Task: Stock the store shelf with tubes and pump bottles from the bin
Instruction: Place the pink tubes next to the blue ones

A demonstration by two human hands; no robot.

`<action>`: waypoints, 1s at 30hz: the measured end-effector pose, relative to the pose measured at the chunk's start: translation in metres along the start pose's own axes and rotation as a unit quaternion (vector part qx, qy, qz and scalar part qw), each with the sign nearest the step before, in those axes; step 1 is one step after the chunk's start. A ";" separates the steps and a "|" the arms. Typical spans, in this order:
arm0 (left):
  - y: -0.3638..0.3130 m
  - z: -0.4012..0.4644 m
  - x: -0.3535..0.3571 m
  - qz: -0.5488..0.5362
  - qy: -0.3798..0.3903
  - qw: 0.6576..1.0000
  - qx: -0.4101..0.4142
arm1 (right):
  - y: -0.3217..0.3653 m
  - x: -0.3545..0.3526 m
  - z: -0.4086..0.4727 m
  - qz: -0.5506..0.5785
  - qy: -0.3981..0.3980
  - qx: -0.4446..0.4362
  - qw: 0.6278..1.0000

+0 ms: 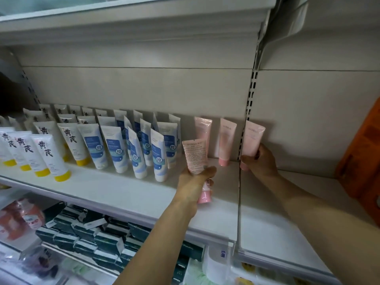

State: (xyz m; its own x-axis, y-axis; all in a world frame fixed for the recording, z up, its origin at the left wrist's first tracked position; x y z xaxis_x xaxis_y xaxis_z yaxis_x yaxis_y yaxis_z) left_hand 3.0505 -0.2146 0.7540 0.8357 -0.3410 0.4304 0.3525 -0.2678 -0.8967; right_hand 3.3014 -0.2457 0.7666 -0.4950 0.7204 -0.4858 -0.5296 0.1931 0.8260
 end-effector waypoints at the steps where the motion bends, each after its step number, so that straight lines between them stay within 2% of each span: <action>1: 0.000 0.000 0.000 -0.001 0.001 1.000 0.001 | 0.000 0.000 0.000 0.001 -0.001 -0.001 1.000; 13: 0.002 0.002 0.000 0.010 -0.006 1.000 -0.008 | -0.002 0.001 -0.003 0.015 0.030 0.020 0.999; 21: 0.003 -0.001 0.011 0.000 0.002 1.000 -0.014 | -0.024 -0.004 -0.011 -0.023 0.043 0.048 0.998; 25: 0.004 -0.004 0.017 -0.001 0.012 1.000 -0.024 | -0.020 -0.026 -0.028 -0.011 -0.008 0.050 0.999; 28: 0.008 -0.006 0.018 -0.043 0.012 0.997 -0.059 | -0.004 -0.045 -0.046 0.038 -0.063 0.003 0.997; 30: 0.009 -0.006 0.018 -0.060 0.008 0.995 -0.074 | 0.010 -0.041 -0.057 0.089 -0.030 -0.014 0.996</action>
State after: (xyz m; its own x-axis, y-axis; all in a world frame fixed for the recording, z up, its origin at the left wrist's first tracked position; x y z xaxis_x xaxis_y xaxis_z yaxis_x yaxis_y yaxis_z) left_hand 3.0665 -0.2291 0.7543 0.7844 -0.3124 0.5359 0.3822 -0.4370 -0.8142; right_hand 3.2775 -0.3113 0.7789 -0.5416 0.7796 -0.3144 -0.4573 0.0406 0.8884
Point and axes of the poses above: each hand's wrist, its own z-axis towards the middle knuckle, its own x-axis out of the palm, y = z × x, the point moved 9 cm from there along z, towards the middle knuckle, and after that the axes turned 7 degrees about -z, right-handed, at the moved point
